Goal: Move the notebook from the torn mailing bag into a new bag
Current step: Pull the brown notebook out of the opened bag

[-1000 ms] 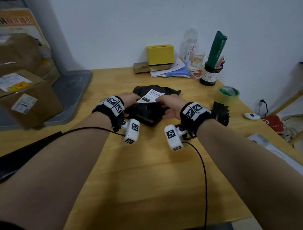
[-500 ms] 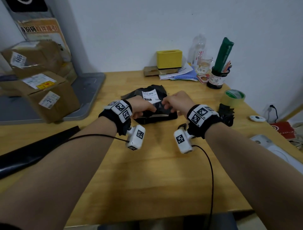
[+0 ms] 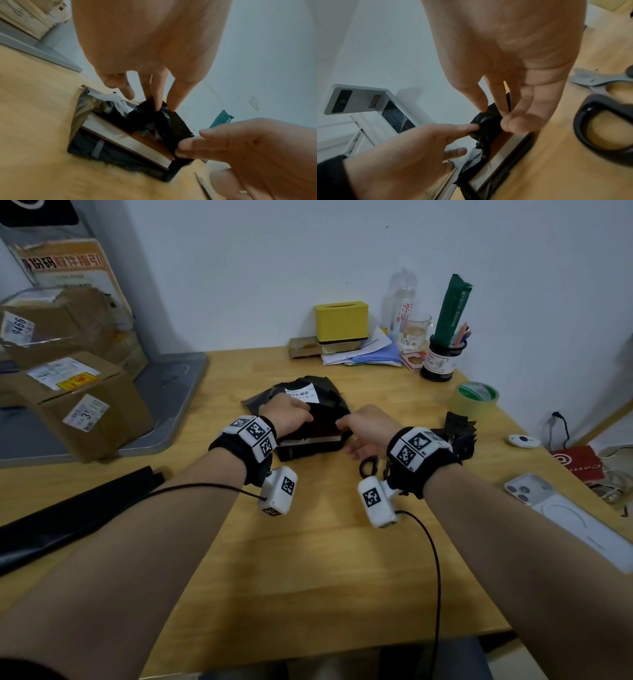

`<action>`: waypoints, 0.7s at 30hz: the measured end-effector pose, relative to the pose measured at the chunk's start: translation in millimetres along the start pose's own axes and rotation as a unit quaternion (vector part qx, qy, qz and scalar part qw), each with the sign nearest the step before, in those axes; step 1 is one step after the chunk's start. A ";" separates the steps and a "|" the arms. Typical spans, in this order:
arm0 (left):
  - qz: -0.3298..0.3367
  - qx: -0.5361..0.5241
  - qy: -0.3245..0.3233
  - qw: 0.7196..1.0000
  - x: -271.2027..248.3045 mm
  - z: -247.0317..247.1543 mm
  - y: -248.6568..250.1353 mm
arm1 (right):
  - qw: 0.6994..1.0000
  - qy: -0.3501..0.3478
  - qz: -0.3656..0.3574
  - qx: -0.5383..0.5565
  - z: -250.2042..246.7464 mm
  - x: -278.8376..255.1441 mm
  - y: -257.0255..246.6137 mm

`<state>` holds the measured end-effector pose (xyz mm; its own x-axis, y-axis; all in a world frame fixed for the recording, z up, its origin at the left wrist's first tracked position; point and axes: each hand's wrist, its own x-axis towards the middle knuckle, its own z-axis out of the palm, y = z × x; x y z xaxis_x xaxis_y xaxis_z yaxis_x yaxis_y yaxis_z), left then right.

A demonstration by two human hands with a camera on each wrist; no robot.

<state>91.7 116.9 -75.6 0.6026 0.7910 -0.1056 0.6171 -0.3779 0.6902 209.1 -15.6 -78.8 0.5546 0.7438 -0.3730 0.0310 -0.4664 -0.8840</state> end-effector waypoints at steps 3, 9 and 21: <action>-0.017 -0.049 -0.009 0.999 -0.7 -0.5 0.1 | 1.000 0.009 0.015 -0.001 -3.4 4.6 0.6; -0.075 -0.104 0.025 0.991 -1.6 5.4 -4.5 | 0.997 -0.033 0.055 0.041 -2.0 5.8 0.7; -0.084 -0.133 0.042 0.987 5.9 6.0 -16.5 | 0.959 0.007 0.082 0.272 -2.9 28.4 7.5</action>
<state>88.1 124.9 -91.9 0.4519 0.8732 -0.1825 0.5436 -0.1073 0.8324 227.4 0.6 -95.2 0.5251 0.6737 -0.5200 -0.4948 -0.2554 -0.8306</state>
